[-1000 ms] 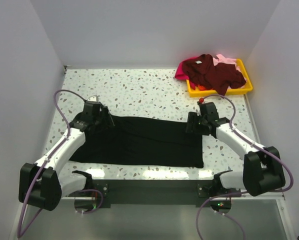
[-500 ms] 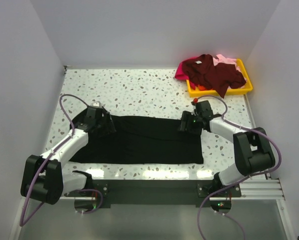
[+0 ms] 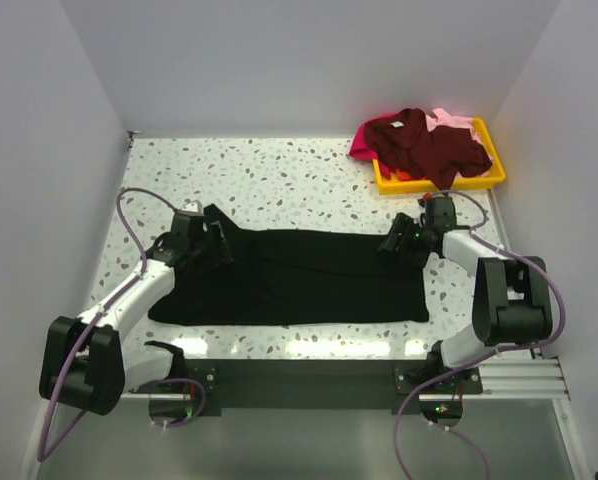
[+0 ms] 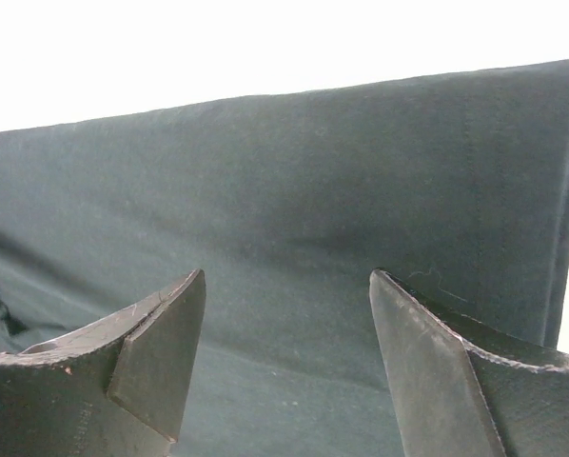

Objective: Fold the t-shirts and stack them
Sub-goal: Fold the tshirt

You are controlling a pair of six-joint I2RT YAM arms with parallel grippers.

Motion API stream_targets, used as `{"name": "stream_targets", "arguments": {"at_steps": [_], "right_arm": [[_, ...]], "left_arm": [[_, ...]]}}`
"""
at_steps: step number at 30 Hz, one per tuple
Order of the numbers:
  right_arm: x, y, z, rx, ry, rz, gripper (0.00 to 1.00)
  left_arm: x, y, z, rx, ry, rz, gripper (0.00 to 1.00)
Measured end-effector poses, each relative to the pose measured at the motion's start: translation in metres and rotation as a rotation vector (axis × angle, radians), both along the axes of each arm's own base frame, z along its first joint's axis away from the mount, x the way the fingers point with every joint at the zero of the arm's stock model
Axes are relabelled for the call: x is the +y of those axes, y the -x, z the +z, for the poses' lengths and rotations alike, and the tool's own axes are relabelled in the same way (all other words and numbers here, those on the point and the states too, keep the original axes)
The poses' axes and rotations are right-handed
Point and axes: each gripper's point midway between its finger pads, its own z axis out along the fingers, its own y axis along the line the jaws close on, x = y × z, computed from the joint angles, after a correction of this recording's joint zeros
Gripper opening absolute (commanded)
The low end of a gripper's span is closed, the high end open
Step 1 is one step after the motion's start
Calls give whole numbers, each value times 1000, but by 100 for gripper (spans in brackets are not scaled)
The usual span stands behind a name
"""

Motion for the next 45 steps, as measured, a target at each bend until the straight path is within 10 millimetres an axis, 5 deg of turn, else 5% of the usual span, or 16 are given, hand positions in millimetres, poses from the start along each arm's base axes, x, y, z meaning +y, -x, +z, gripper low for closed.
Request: {"name": "stream_targets", "arguments": {"at_steps": [17,24,28,33,39,45], "right_arm": [[-128,13,-3,91,149,-336,77],[-139,29,18,87,268,-349,76],[-90,18,64,-74,315,-206,74],[17,21,96,-224,218,32,73],[147,65,78,-224,104,327,72],[205,87,34,-143,87,427,68]], "left_arm": [[-3,-8,2,-15,6,-5,77],[-8,-24,14,-48,18,-13,77],[-14,-34,18,-64,40,-27,77],[-20,-38,21,-76,64,-44,77],[-21,-39,22,-78,67,-47,77],[-21,-38,27,-93,72,-47,77]]}}
